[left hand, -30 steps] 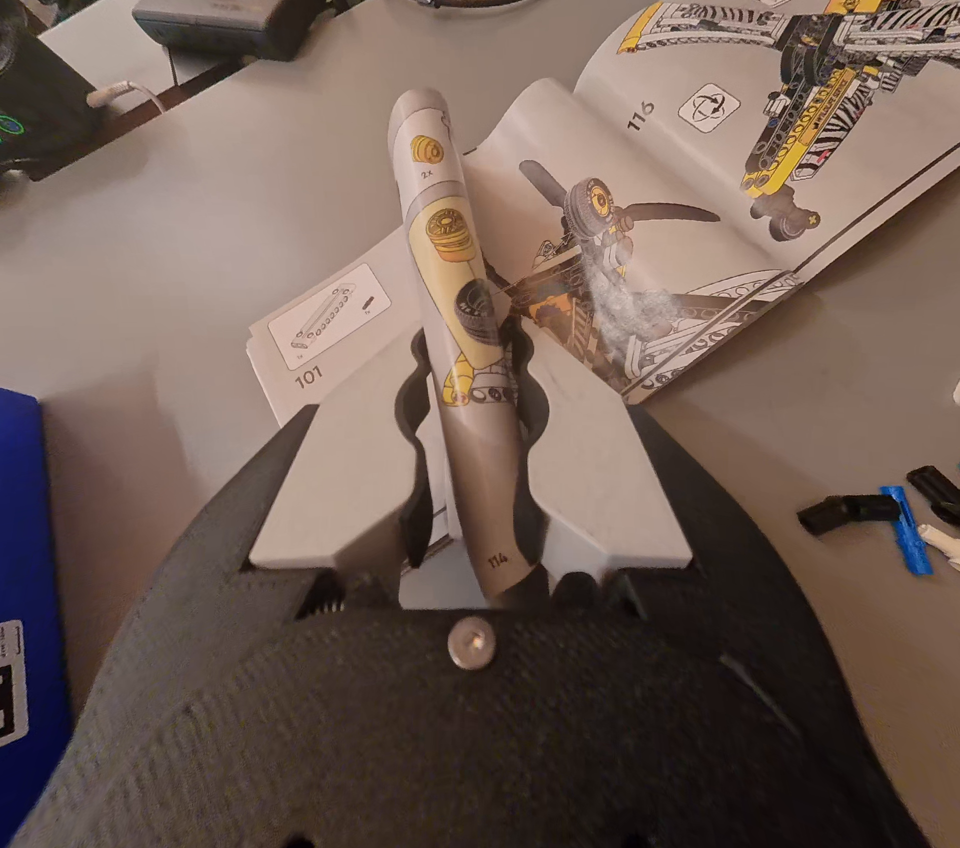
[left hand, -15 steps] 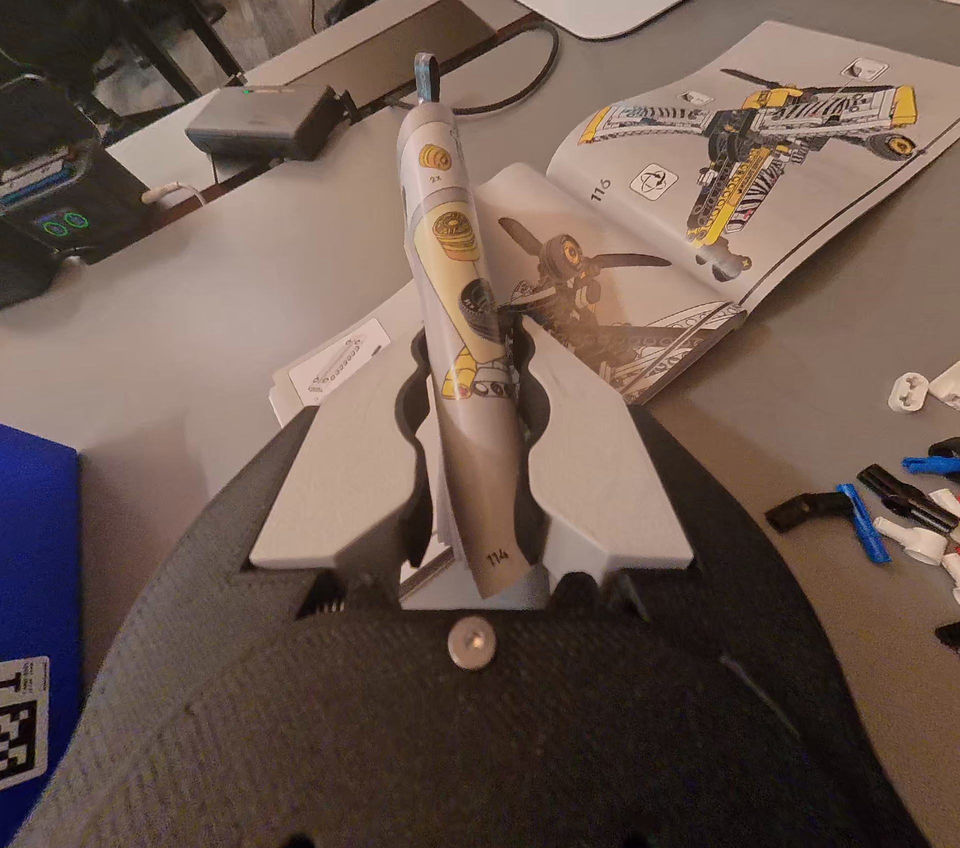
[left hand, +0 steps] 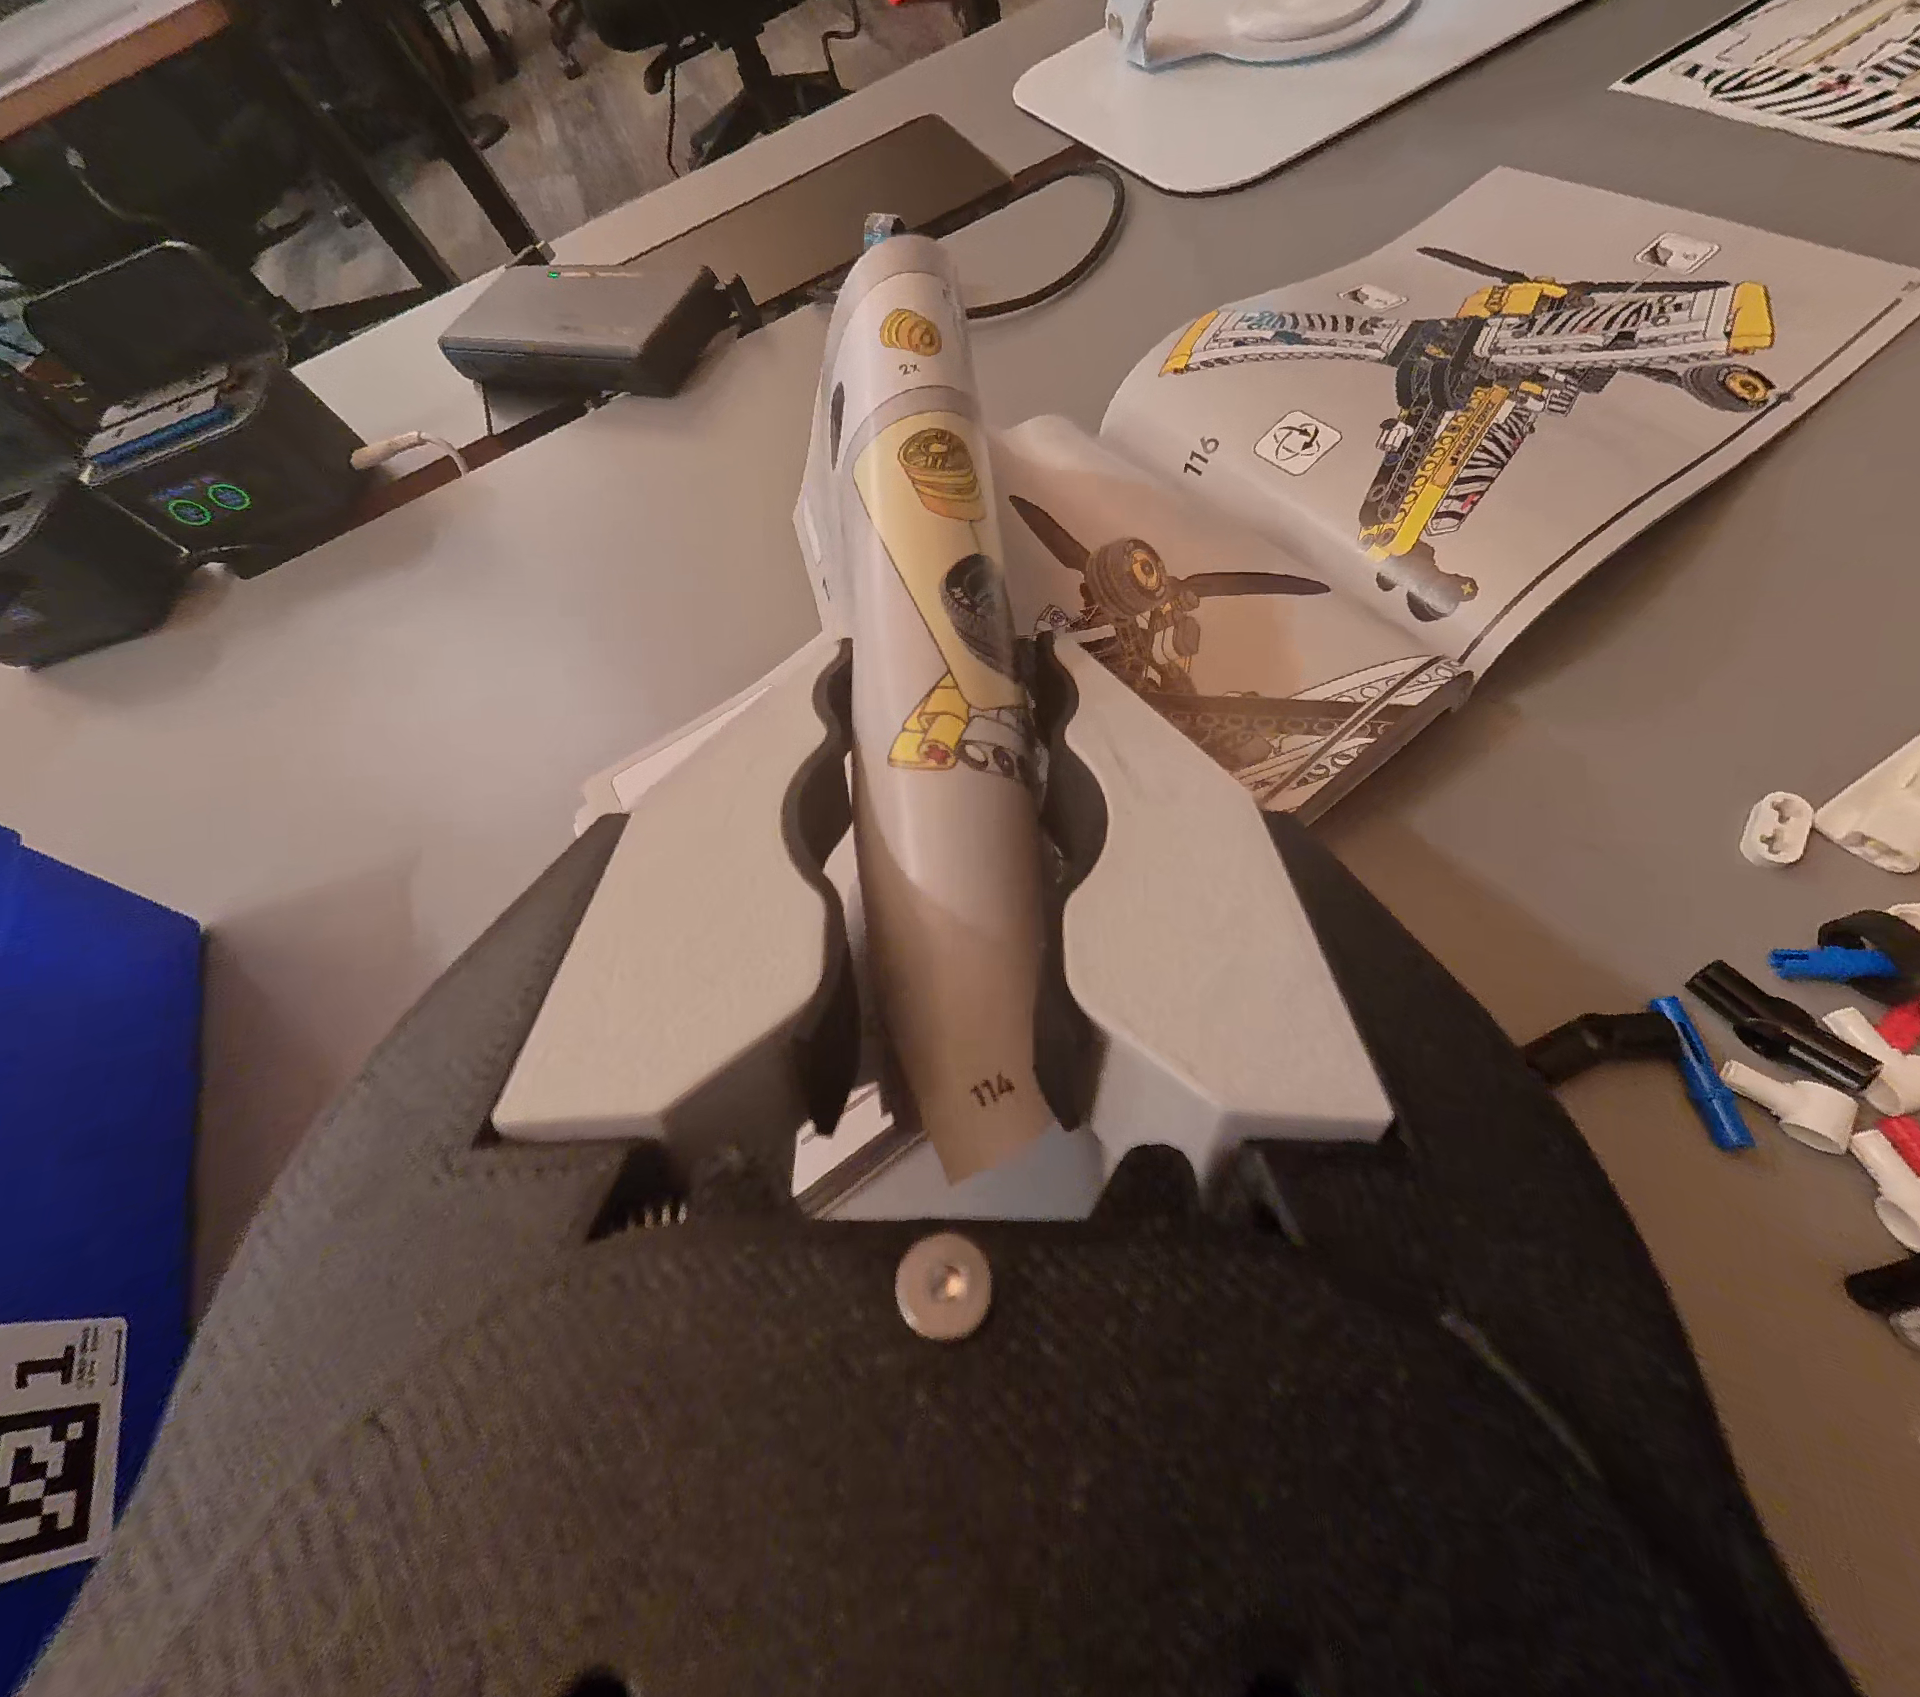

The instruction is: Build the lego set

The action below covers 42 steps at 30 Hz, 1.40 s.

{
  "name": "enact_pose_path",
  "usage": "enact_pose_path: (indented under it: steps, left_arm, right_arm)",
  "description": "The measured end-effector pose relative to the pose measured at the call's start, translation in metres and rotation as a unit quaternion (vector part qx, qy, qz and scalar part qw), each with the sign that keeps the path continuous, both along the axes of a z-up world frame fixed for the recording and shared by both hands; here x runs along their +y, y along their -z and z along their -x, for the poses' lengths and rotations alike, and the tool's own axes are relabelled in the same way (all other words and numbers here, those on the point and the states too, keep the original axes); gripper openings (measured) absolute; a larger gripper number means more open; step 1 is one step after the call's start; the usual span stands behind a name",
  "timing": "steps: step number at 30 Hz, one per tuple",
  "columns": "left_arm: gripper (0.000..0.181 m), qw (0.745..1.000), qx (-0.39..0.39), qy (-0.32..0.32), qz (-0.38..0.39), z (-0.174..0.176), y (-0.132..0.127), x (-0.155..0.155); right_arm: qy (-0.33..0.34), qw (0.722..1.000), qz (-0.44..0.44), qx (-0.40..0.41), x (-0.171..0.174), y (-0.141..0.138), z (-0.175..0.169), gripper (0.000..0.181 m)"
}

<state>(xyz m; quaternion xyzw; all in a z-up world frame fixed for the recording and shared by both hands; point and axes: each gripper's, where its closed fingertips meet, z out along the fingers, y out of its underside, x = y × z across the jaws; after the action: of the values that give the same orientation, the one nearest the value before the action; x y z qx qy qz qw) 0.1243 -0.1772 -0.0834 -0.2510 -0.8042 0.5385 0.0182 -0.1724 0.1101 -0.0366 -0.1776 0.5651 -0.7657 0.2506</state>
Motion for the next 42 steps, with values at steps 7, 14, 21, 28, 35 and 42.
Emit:
enact_pose_path:
  steps: [7,14,21,28,35,42]
  left_arm:
    - [0.04,0.999,0.01,-0.014,0.051,-0.005,-0.02,0.001]
    - [0.032,0.999,0.014,-0.007,0.042,-0.004,-0.017,0.001]
    - [0.029,0.999,0.012,-0.005,0.044,-0.004,-0.018,0.001]
    - [0.022,0.999,0.022,0.004,0.036,-0.001,-0.017,0.002]
    - [0.009,0.998,0.042,0.035,0.016,0.008,-0.014,0.006]
    - [0.013,0.962,0.239,0.109,-0.067,0.056,-0.035,0.011]
  right_arm:
    - [0.001,1.0,0.0,0.0,0.0,0.0,0.0,0.0]
    - [0.001,1.0,0.0,0.001,0.0,0.0,0.0,0.0]
    - [0.0,1.0,-0.001,0.0,0.001,0.0,0.0,0.0]
    - [0.0,1.0,-0.001,0.0,0.001,0.0,0.0,0.0]
    - [0.0,1.0,-0.001,0.001,0.001,0.0,0.0,0.0]
    - [0.0,1.0,-0.005,0.0,0.0,0.002,0.0,0.0]
